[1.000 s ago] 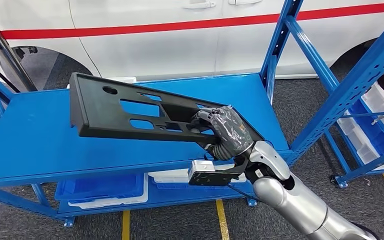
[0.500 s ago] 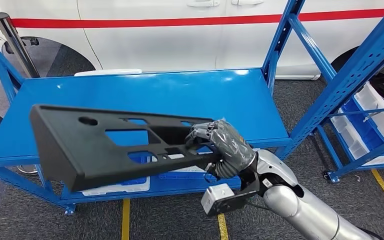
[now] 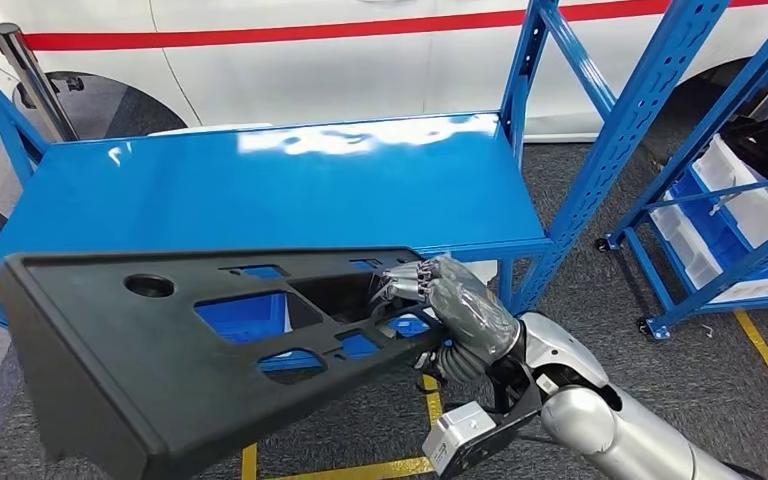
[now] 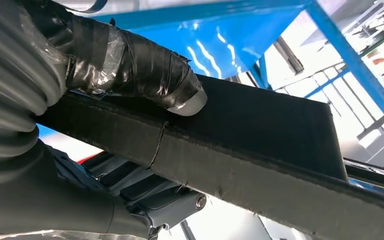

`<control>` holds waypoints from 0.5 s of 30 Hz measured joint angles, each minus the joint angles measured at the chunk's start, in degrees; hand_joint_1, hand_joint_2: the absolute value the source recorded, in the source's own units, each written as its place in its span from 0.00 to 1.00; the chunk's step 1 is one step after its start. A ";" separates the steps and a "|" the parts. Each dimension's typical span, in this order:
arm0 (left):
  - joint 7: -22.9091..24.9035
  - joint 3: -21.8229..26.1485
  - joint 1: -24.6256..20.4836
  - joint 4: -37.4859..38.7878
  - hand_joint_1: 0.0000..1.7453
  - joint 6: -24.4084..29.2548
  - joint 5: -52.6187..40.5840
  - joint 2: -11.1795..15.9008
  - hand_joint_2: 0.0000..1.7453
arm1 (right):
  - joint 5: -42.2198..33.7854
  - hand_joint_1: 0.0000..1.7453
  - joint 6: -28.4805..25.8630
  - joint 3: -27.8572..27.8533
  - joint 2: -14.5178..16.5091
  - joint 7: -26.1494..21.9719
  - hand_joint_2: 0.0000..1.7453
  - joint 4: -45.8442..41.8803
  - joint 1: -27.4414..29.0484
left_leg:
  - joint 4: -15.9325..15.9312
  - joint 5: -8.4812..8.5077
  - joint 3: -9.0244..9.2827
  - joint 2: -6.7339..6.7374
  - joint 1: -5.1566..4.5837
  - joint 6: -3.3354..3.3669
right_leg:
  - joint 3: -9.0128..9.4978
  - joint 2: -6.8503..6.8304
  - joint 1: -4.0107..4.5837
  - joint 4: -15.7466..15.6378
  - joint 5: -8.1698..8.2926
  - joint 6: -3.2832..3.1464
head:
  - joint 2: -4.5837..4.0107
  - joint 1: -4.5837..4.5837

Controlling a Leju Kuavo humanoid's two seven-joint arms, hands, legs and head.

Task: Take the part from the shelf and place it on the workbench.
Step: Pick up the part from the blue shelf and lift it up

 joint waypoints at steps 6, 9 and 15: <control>0.80 0.04 -0.11 -0.02 0.00 0.35 -0.22 0.29 1.00 | 0.24 1.00 -0.93 -1.51 -0.64 1.21 1.00 0.19 0.75 | -16.30 1.97 13.11 -1.42 -0.39 1.10 | -3.41 0.55 0.02 0.56 3.38 1.70 | 0.00 0.02; 1.07 0.20 0.06 0.02 0.00 0.39 -0.21 0.25 1.00 | 0.24 1.00 -1.39 -2.08 -1.03 1.18 1.00 0.48 1.43 | -17.20 3.33 12.35 -0.36 -0.34 2.17 | -3.76 0.99 -0.05 0.39 3.91 2.73 | 0.00 0.07; 1.58 0.37 0.07 0.04 0.00 0.25 -0.19 0.27 1.00 | 0.72 1.00 -1.28 -2.81 -1.42 1.30 1.00 1.08 2.20 | -17.01 7.38 7.43 2.96 -0.31 3.54 | -6.45 0.50 -0.57 15.90 -6.96 4.23 | 0.00 0.11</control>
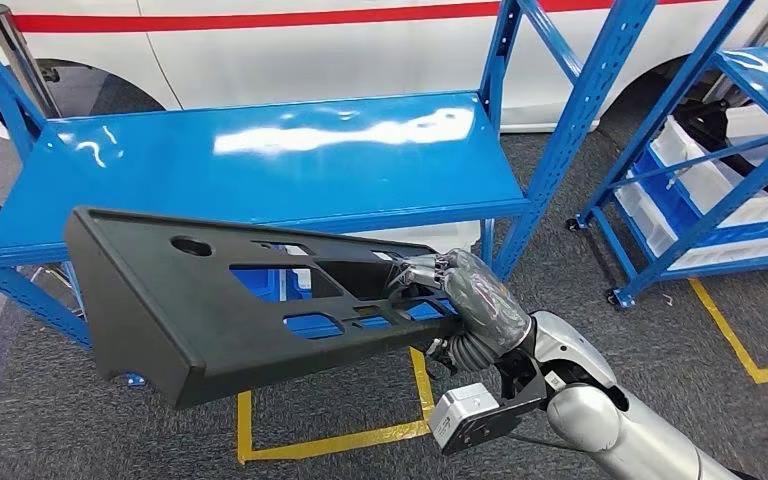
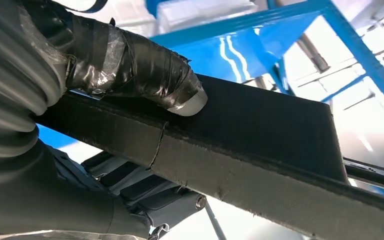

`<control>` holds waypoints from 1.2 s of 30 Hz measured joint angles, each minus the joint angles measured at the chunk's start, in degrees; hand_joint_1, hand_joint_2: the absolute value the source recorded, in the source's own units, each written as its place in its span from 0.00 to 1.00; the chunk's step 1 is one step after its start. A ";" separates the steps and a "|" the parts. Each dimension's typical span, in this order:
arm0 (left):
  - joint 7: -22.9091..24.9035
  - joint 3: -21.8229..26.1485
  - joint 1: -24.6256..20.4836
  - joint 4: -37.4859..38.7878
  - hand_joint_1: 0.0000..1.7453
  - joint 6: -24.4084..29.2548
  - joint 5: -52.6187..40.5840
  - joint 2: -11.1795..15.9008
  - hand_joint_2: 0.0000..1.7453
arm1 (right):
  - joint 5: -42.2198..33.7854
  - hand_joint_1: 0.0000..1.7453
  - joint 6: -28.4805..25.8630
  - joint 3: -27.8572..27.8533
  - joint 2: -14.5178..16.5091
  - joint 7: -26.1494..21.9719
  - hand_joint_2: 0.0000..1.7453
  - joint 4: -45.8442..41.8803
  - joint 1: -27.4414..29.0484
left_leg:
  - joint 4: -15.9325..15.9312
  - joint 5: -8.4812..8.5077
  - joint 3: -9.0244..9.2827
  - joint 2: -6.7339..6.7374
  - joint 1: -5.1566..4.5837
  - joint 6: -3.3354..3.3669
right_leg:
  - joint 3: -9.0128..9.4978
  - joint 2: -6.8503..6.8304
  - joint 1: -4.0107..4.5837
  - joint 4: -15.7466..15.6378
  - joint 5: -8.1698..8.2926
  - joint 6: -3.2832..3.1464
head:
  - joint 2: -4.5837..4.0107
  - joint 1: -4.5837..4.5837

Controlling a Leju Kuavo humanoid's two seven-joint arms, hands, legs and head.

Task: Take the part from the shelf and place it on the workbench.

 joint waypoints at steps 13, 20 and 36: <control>0.09 0.21 0.13 0.00 0.00 -0.26 -0.02 0.00 1.00 | 0.06 1.00 0.81 -0.68 -0.26 0.59 1.00 0.22 -0.22 | 11.65 -7.40 -6.50 -2.59 0.14 -3.48 | 9.17 -0.79 0.71 -16.62 5.44 -4.22 | 0.00 -0.03; 0.11 0.45 -0.01 0.00 0.00 -0.29 0.01 0.15 1.00 | -0.48 1.00 1.78 -0.69 -0.26 0.91 1.00 0.54 -0.41 | 2.78 -4.94 4.95 -6.45 0.08 -1.78 | 3.30 4.09 0.93 -15.95 10.31 -3.35 | 0.00 -0.03; 0.14 0.97 -0.33 0.02 0.00 -0.07 0.02 -0.28 1.00 | -1.62 1.00 3.06 -1.08 0.16 2.44 1.00 3.37 -2.35 | 0.88 1.32 -2.33 2.83 -0.36 -1.14 | 11.90 -3.72 0.90 -14.54 2.63 -1.40 | 0.00 0.21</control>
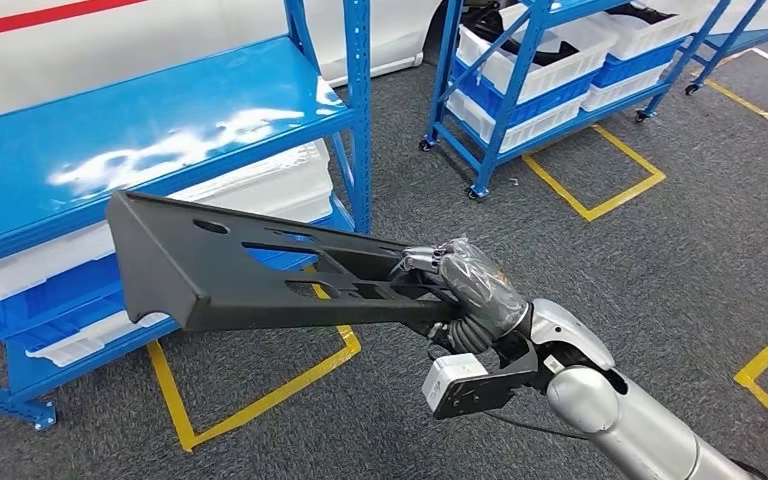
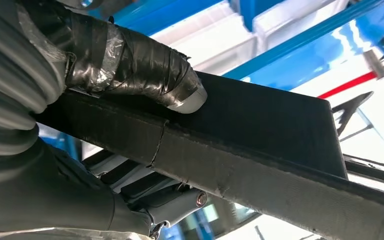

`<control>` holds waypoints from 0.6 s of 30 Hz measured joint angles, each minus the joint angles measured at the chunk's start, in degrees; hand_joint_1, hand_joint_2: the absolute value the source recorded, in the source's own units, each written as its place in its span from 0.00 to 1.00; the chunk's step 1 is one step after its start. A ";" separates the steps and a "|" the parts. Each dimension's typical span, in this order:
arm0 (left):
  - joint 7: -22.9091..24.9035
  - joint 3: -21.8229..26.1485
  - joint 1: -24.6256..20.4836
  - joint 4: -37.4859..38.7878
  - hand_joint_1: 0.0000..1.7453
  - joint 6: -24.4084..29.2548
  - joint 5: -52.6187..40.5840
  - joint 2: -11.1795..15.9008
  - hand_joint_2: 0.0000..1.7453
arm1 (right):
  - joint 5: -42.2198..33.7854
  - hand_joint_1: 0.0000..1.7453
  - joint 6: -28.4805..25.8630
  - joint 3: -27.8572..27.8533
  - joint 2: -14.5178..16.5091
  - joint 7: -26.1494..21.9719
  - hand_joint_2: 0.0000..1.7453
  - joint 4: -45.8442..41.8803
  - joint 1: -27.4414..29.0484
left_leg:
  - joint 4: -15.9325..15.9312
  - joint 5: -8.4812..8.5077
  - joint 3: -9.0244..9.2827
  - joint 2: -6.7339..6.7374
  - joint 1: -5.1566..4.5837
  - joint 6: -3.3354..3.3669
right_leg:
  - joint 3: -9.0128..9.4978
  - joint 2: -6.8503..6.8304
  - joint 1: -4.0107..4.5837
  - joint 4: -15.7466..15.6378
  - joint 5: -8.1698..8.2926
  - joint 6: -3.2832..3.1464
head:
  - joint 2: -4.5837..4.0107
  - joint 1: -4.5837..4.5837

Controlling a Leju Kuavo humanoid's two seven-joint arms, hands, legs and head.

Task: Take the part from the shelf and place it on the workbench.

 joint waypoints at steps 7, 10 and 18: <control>0.16 0.02 0.02 0.00 0.00 0.20 -0.11 -0.20 1.00 | -0.08 1.00 1.02 -0.39 0.88 0.29 1.00 1.19 -0.89 | 7.94 -6.81 -3.29 -4.78 0.59 -1.98 | -2.09 2.59 -0.03 -3.60 3.04 -3.07 | 0.00 -0.02; 0.15 0.02 0.15 0.00 0.00 0.42 -0.27 -0.21 1.00 | -0.08 1.00 1.24 -0.39 1.66 0.37 1.00 1.85 -0.98 | 15.20 -9.65 -3.95 -5.79 0.67 -2.27 | -4.55 4.57 0.02 -3.15 4.70 -2.96 | 0.00 -0.02; 0.12 0.02 0.07 0.00 0.00 0.65 -0.29 -0.32 1.00 | -0.08 1.00 1.35 -0.39 2.16 0.41 1.00 2.64 -1.65 | -0.26 -5.80 6.68 -9.57 1.10 -1.60 | -8.92 9.40 -0.38 -1.19 8.03 -0.13 | 0.00 -0.02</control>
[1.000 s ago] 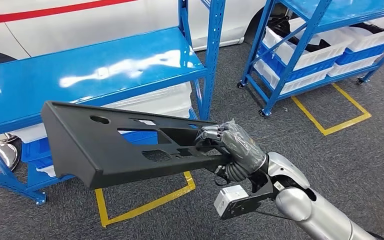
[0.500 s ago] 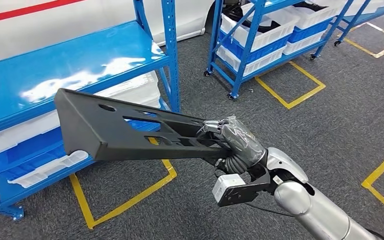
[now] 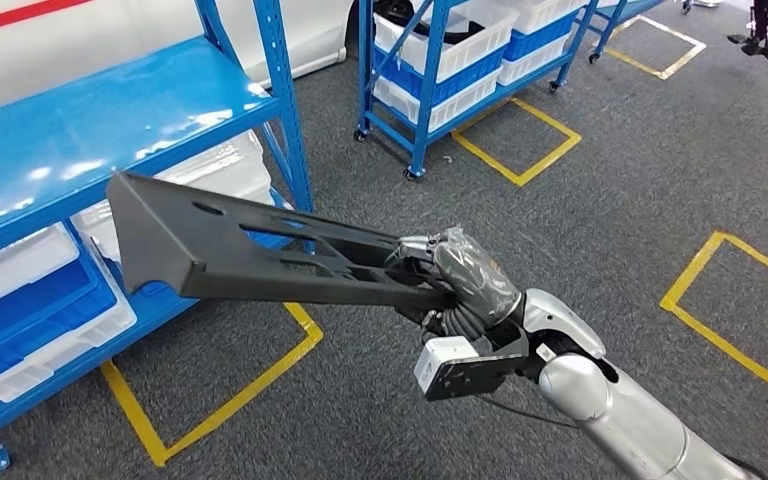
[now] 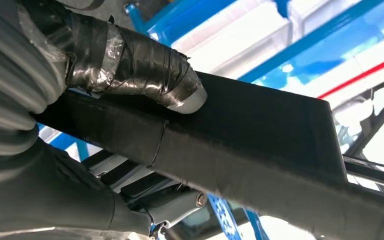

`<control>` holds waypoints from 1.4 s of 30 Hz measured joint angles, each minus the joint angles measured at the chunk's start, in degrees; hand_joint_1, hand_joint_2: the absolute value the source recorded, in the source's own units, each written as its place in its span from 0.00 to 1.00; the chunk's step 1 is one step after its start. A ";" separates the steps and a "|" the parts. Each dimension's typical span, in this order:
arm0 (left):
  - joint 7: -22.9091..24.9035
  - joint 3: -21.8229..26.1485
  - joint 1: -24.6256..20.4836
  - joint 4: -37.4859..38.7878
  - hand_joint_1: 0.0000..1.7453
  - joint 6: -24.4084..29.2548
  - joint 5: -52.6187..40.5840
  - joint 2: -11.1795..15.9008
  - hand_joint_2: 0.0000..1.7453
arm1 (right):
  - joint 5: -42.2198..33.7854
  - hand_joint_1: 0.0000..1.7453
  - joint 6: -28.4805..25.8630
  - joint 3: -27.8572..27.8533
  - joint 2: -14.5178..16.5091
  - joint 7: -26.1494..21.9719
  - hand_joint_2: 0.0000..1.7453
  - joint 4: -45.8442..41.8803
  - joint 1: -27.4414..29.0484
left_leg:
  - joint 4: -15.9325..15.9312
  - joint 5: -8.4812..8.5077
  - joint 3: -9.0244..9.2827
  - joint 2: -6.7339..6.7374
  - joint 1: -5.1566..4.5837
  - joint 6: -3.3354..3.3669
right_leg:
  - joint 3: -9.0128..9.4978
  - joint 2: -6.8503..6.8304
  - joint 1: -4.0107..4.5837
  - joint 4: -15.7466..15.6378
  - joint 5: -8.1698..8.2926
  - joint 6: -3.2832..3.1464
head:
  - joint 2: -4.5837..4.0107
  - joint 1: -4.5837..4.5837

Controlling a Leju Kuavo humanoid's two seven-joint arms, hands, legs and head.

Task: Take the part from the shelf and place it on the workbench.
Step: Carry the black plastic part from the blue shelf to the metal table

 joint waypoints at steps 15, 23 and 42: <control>-0.32 1.26 -0.21 -0.02 0.00 0.15 1.35 -0.54 1.00 | -0.02 1.00 0.17 -0.07 0.23 0.15 1.00 1.19 -1.14 | 0.07 6.89 -7.34 10.67 -1.82 1.81 | 11.77 -9.35 2.07 -2.77 -9.49 -2.61 | 0.00 0.35; -0.15 1.86 0.22 -0.02 0.00 0.14 1.42 -0.62 1.00 | 0.04 1.00 0.44 -0.05 0.36 0.34 1.00 1.48 -1.20 | 15.70 -3.28 -10.02 3.75 -1.04 0.05 | 4.87 -4.56 1.06 -2.87 -3.25 -3.26 | 0.00 0.29; -2.15 3.13 -0.01 -0.07 0.00 -0.14 1.99 -0.80 1.00 | 0.09 1.00 0.68 -0.02 0.36 0.84 1.00 2.26 -1.60 | 0.04 1.19 -2.09 8.48 -0.72 1.64 | 4.27 -8.73 0.00 3.03 -6.50 0.24 | 0.00 0.45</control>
